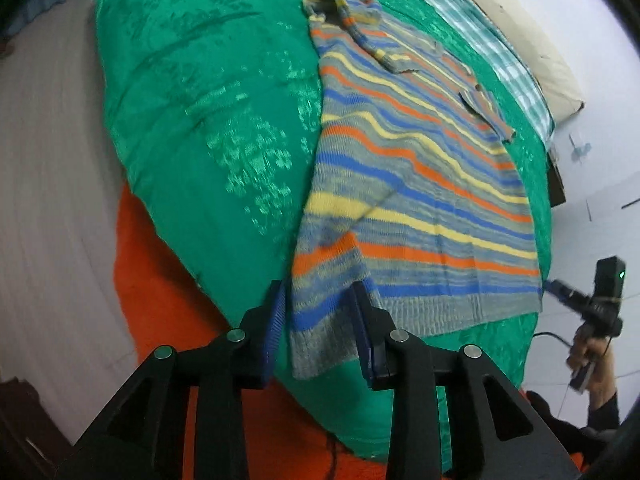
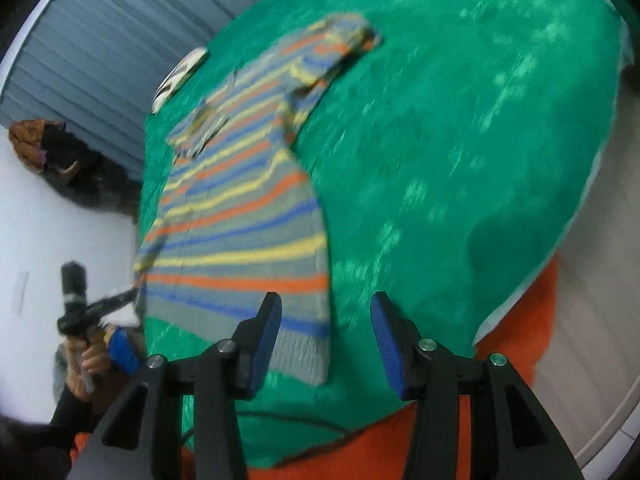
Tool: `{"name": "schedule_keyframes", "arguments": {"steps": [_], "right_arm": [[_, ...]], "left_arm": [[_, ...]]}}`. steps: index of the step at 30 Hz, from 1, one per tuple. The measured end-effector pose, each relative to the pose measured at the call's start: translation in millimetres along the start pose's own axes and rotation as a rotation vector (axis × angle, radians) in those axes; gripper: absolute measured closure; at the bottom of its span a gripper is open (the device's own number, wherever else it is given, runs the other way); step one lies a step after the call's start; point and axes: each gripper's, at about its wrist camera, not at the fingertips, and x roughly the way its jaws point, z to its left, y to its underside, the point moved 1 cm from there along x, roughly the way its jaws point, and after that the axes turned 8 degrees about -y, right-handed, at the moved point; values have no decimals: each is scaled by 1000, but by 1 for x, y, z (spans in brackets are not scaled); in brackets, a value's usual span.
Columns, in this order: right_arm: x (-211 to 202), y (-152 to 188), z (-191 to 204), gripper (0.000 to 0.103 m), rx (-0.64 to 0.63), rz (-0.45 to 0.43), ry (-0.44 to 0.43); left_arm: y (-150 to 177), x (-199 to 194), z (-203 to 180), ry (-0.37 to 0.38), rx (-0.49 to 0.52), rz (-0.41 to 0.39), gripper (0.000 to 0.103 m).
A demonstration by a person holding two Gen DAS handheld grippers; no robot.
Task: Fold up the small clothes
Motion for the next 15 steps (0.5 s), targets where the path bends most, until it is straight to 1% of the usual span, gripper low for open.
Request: {"name": "schedule_keyframes", "arguments": {"steps": [1,2,3,4,5,6,8,10,11,13,15], "right_arm": [[3,6,1,56,-11,17,-4],[15,10,6,55,-38,51,-4],[21,15,7,55,-69,67,2],[24,18,9,68,-100,80,17],[32,18,11,97,-115,94,27],[32,15,12,98,-106,119,17],[18,10,12,98,-93,86,7],[-12,9,20,98,-107,41,18],[-21,9,22,98,-104,34,16],[-23,11,26,98,-112,52,56],[-6,16,20,98,-112,103,114]], "left_arm": [[2,-2,-2,-1,12,1,72],[3,-2,-7,-1,30,4,74],[4,-2,-12,-7,60,13,100],[4,-1,-17,-18,78,27,101],[3,-3,-19,-48,93,31,101],[1,-5,-20,-65,101,27,101],[1,-21,-14,-73,95,19,102],[3,-38,-7,-41,80,17,102],[5,-41,-7,-49,94,17,102],[8,-34,-10,-104,129,24,102],[12,-12,-14,-158,147,73,102]]}}
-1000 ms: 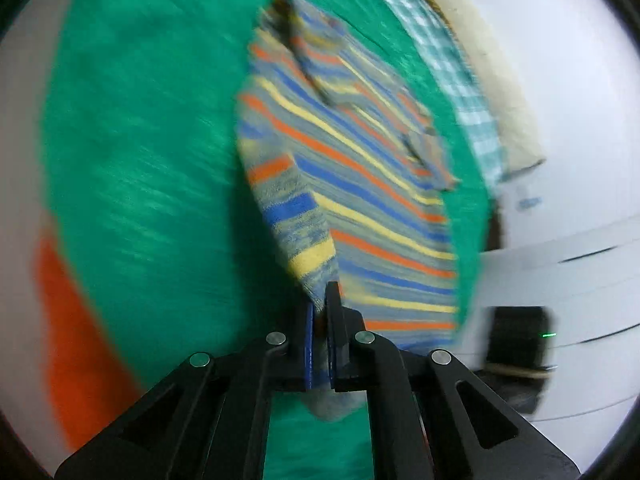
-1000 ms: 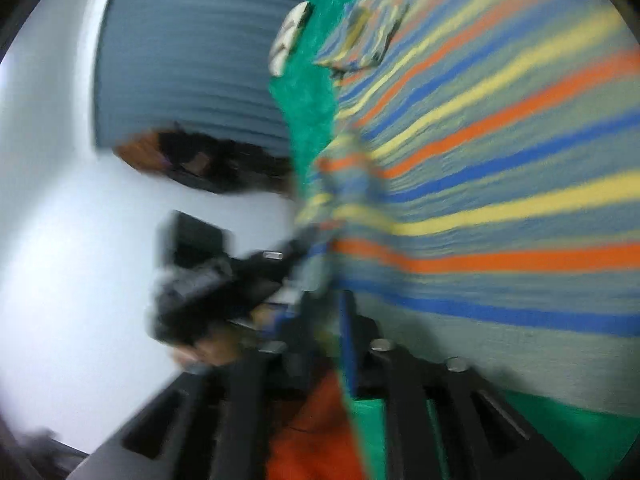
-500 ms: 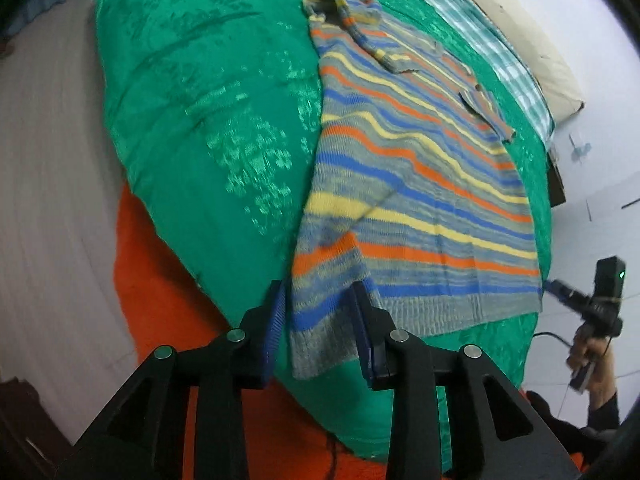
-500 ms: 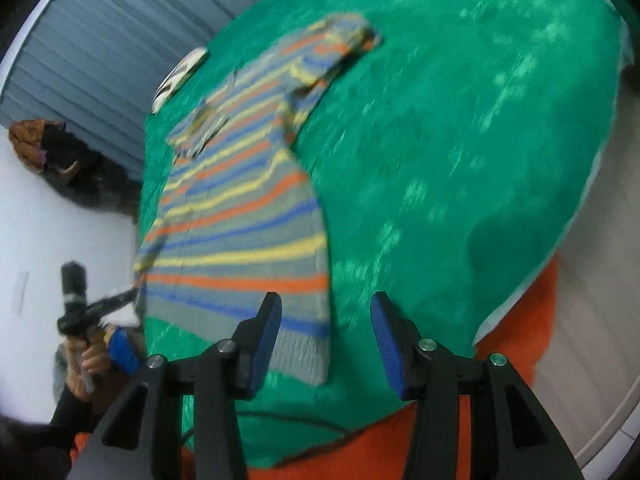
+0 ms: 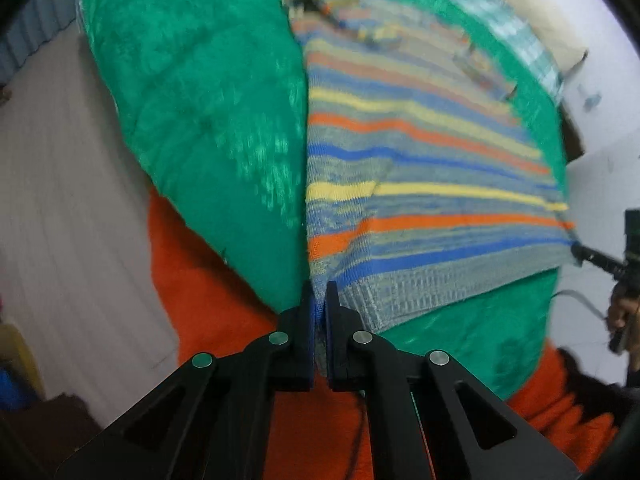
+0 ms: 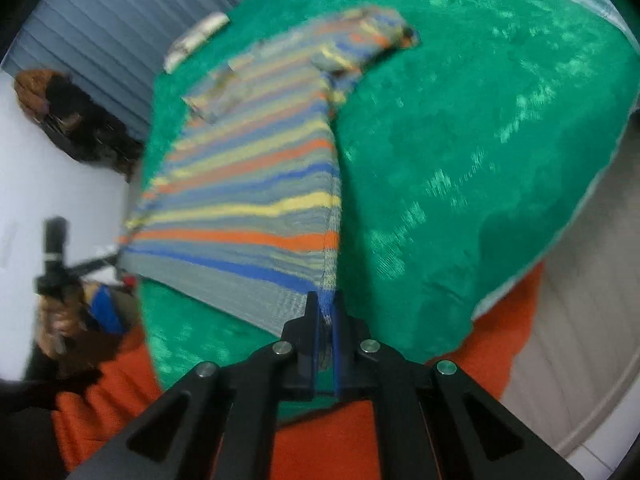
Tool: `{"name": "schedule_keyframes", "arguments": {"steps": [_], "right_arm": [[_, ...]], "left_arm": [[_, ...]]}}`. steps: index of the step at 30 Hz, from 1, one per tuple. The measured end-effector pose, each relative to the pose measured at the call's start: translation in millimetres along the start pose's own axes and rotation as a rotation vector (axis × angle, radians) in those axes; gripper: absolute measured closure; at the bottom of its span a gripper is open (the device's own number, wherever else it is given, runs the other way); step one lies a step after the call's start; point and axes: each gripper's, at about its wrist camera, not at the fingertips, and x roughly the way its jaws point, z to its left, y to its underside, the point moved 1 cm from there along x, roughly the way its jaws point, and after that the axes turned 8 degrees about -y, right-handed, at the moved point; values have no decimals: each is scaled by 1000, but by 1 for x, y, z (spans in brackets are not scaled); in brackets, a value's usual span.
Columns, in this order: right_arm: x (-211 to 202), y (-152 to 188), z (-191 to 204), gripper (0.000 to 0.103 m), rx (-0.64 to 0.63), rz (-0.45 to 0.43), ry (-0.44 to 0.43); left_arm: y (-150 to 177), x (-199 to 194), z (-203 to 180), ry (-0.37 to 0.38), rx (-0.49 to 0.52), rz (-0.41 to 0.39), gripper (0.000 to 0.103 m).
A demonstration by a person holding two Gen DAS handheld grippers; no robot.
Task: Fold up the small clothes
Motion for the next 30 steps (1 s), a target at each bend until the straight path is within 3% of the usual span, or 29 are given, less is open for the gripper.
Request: {"name": "schedule_keyframes", "arguments": {"steps": [3,12,14,15,16,17,19,21,24,25,28,30], "right_arm": [[31,6,-10,99,30,69,47],[40,14,-18,99,53,44,65],[39,13,-16,98,52,39,71],[38,12,-14,98,48,37,73],[35,12,-13,93,44,33,69],[32,14,-12,79,42,36,57],[17,18,-15,55,43,68,76],[-17,16,-17,54,-11,44,162],[-54,-15,-9,53,-166,7,342],[-63,-39,0,46,-253,-17,394],[-49,-102,27,28,-439,-51,402],[-10,-146,44,28,-546,-40,368]], "left_arm": [[7,10,-6,-54,24,12,102],[12,26,-18,-144,43,8,99],[13,26,-20,-198,41,8,88],[12,26,-23,-217,40,6,71],[14,22,-21,-253,44,7,50],[17,17,-17,-275,46,5,44],[24,-3,-2,-327,41,-31,42],[28,-22,13,-402,16,-72,41],[24,-51,35,-451,-87,-137,40],[22,-57,38,-436,-125,-151,40],[5,-69,35,-356,-233,-202,39],[-3,-69,23,-324,-250,-219,38]]}}
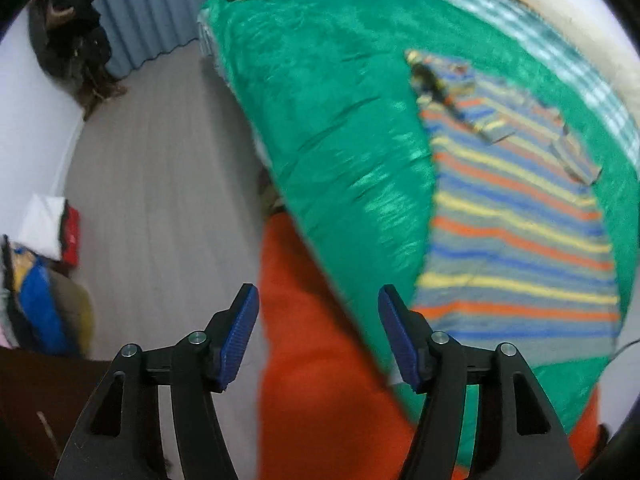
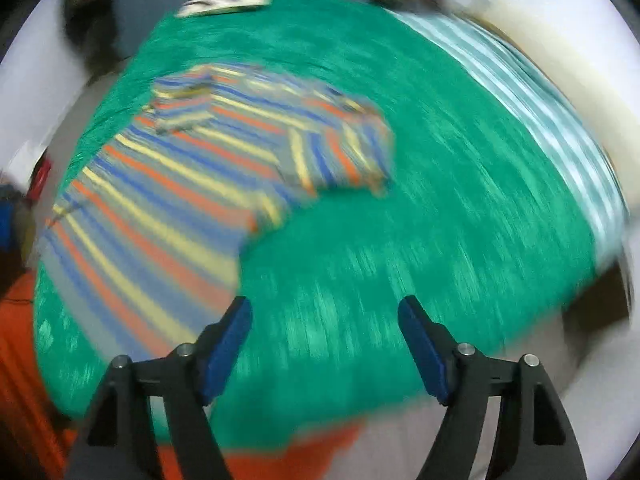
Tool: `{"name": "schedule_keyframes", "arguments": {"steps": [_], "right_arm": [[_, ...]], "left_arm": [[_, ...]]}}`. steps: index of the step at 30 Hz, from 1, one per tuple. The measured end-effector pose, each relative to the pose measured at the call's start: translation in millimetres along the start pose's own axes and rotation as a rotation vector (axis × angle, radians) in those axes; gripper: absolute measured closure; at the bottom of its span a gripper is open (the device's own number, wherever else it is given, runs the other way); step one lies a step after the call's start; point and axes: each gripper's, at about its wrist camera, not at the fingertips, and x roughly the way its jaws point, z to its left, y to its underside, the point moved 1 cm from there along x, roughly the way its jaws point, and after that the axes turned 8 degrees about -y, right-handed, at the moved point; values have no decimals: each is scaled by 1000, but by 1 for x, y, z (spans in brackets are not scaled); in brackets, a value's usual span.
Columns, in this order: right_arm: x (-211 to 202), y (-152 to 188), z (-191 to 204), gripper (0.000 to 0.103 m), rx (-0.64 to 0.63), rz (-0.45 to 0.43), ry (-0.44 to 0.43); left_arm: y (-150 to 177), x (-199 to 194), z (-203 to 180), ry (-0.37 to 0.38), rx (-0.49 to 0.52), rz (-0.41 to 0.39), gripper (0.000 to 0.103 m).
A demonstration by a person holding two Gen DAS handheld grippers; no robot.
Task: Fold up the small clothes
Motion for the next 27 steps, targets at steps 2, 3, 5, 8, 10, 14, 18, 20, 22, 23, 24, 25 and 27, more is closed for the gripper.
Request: {"name": "schedule_keyframes", "arguments": {"steps": [2,3,5,8,10,14,18,20,22,23,24,25,27], "right_arm": [[45,-40,6,28,-62,-2,-16],[65,-54,10,28,-80,-1,-19],[115,-83,15,29,-116,13,-12],[168,-99,8,92,-136,72,46],[163,-103,-31,100,-2,73,27],[84,-92,-129,101,233,-85,110],[26,-62,-231,101,468,-157,213],[20,-53,-256,101,527,-150,231],[25,-40,-272,101,571,-126,245],[30,-38,-273,101,568,-111,248],[36,-37,-273,101,555,-92,261],[42,-36,-272,101,523,-63,302],[52,-30,-269,101,481,-15,361]], "left_arm": [[1,-5,-22,9,15,-9,38],[5,-9,-30,14,21,-10,38],[9,-9,-42,34,37,3,37],[15,-6,-56,18,103,16,37],[21,-10,-56,-16,143,2,37],[24,-9,-61,-12,181,1,37],[13,-8,-90,46,222,-7,37],[8,-11,-109,64,256,-28,38],[5,-18,-126,75,291,-54,37],[5,-20,-132,82,302,-62,38],[5,-22,-137,89,311,-66,37],[6,-23,-141,95,319,-64,37],[11,-23,-145,100,333,-57,37]]}}
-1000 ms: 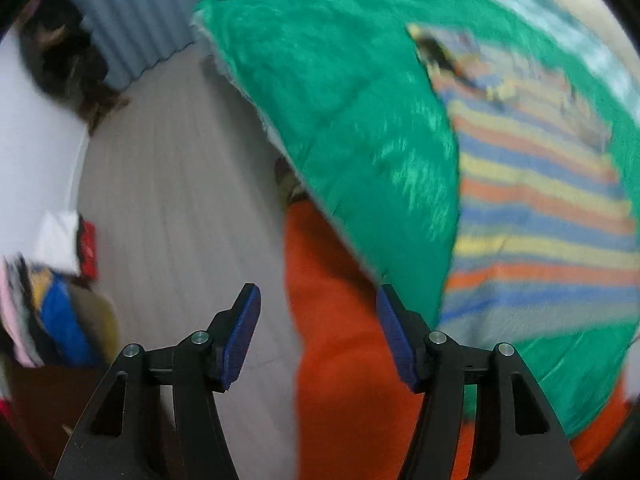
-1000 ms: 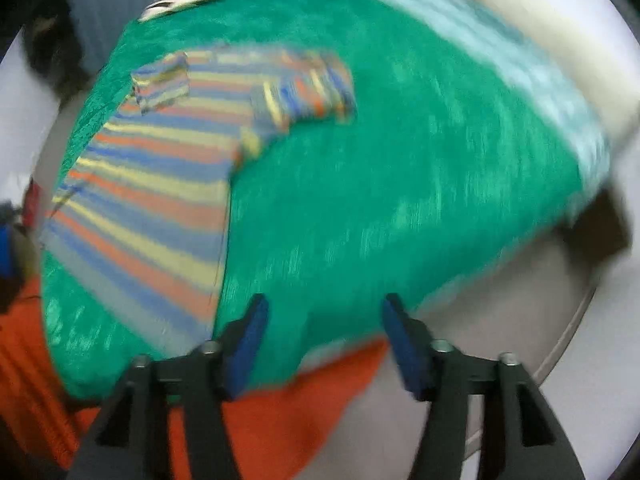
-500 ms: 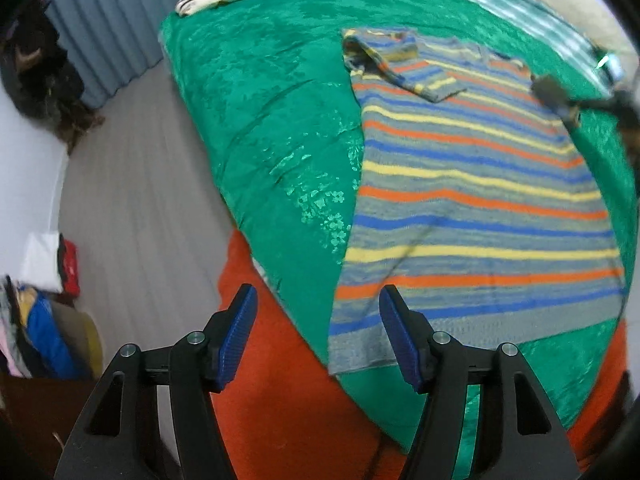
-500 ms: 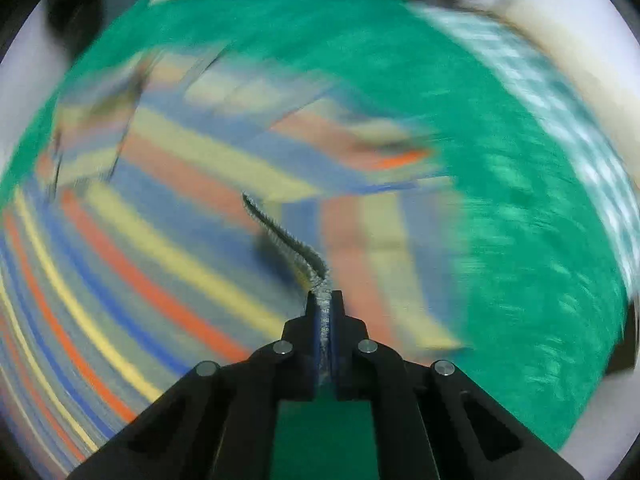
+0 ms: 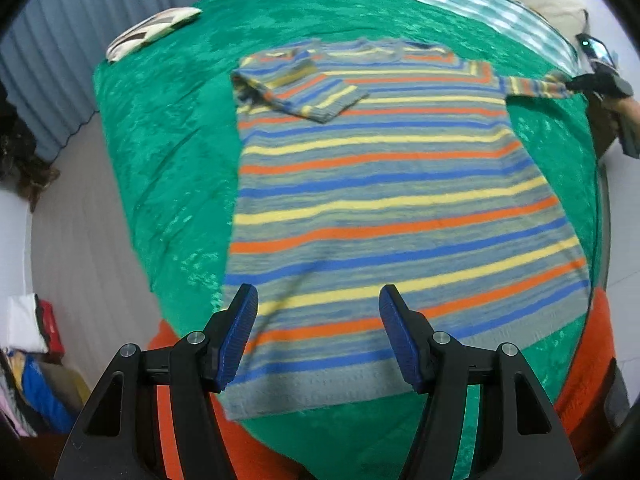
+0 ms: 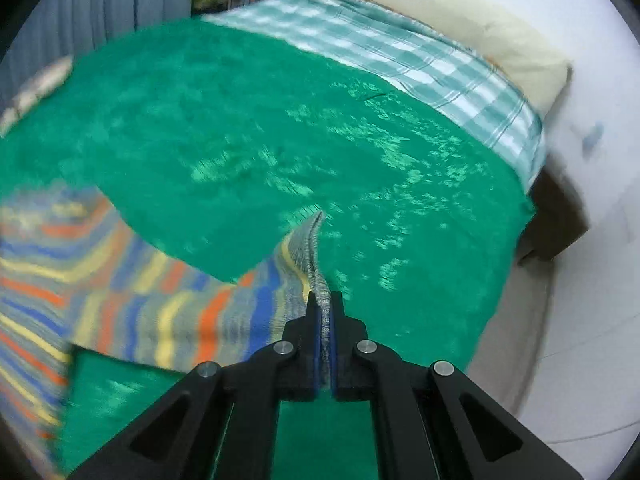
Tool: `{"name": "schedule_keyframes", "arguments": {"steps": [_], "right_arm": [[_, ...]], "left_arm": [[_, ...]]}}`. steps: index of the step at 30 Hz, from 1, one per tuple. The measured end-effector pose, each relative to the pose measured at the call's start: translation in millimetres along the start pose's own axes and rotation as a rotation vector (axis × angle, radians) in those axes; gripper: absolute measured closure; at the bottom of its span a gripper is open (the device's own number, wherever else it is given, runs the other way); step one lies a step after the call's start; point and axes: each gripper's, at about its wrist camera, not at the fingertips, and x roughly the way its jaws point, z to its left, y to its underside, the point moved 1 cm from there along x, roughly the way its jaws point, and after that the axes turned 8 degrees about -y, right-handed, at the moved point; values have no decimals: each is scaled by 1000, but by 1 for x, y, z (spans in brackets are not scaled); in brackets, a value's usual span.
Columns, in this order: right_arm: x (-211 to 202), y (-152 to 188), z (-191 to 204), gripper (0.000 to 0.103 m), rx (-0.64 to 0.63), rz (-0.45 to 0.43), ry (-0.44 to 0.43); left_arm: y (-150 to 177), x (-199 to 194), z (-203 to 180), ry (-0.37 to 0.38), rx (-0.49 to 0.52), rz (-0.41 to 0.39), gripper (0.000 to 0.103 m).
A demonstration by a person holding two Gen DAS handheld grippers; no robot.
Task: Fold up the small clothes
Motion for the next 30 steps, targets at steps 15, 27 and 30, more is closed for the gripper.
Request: {"name": "schedule_keyframes", "arguments": {"steps": [15,27,30], "right_arm": [[-16,54,6,50,86,-56,-121],[2,141,186,84,-7,199,-973],[10,142,189,79,41,197,-1015]], "left_arm": [[6,6,-21,6,64,-26,38],[9,57,-63,9,175,-50,36],[10,58,-60,16,148,-45,34]]}}
